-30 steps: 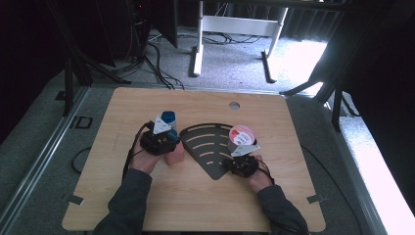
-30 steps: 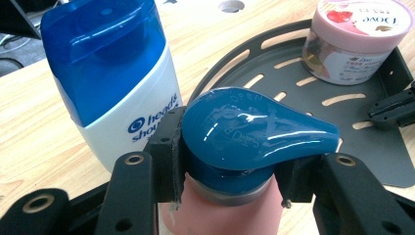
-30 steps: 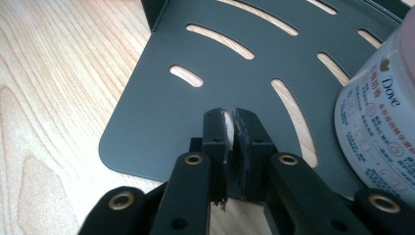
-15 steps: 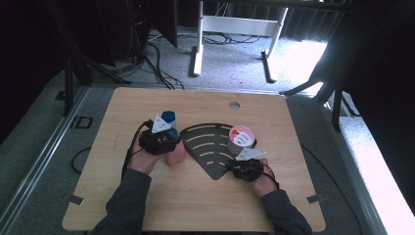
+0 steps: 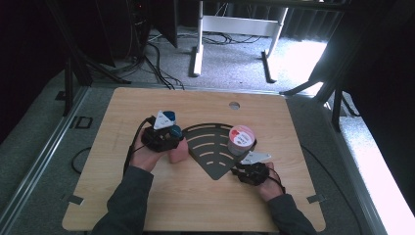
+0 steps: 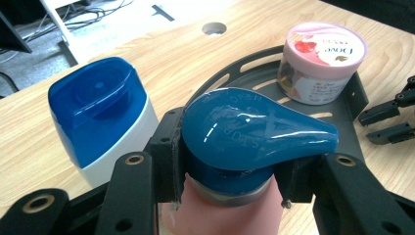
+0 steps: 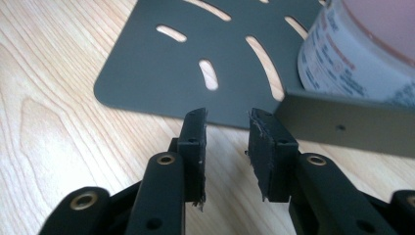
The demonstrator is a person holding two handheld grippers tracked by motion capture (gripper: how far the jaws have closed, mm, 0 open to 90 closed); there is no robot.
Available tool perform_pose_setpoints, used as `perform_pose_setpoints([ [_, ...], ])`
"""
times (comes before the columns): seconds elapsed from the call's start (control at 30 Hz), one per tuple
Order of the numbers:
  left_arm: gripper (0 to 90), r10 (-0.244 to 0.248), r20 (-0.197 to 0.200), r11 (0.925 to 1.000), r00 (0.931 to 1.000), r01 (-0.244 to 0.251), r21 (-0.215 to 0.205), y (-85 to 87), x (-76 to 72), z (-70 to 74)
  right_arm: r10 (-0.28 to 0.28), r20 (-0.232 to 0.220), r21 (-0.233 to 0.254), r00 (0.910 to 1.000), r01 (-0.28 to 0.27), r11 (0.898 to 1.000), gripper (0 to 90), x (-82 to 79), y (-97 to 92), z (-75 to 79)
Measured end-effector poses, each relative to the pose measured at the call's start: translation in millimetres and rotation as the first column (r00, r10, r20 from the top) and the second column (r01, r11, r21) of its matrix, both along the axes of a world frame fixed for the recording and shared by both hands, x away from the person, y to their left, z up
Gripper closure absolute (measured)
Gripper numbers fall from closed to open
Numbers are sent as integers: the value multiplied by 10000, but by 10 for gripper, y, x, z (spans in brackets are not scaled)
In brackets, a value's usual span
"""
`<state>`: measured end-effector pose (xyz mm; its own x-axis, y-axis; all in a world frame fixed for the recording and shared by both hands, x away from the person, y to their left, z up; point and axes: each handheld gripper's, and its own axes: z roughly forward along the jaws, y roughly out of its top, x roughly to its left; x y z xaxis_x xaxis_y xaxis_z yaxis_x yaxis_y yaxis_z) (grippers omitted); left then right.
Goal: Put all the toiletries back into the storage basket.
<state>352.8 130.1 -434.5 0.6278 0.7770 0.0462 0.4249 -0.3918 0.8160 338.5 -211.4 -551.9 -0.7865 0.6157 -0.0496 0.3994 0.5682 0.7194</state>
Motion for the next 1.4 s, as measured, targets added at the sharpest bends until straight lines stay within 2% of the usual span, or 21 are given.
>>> perform_pose_setpoints([
  [0.57,528,-123,79,9999,9999,123,-11,-104,21,105,-475,-192,109,9987,477,9988,625,-28,-180,-16],
  [0.73,528,-86,114,9999,9999,87,-87,-117,35,129,-595,-270,344,9979,605,9976,615,-28,-221,-32],
  [1.2,528,-156,170,9999,9997,157,-48,-216,89,167,-635,-270,835,9976,656,9944,596,-28,-258,-68],
  [1.4,528,-209,155,9998,9997,210,-38,-280,115,157,-598,-241,802,9979,616,9949,587,-23,-254,-68],
])
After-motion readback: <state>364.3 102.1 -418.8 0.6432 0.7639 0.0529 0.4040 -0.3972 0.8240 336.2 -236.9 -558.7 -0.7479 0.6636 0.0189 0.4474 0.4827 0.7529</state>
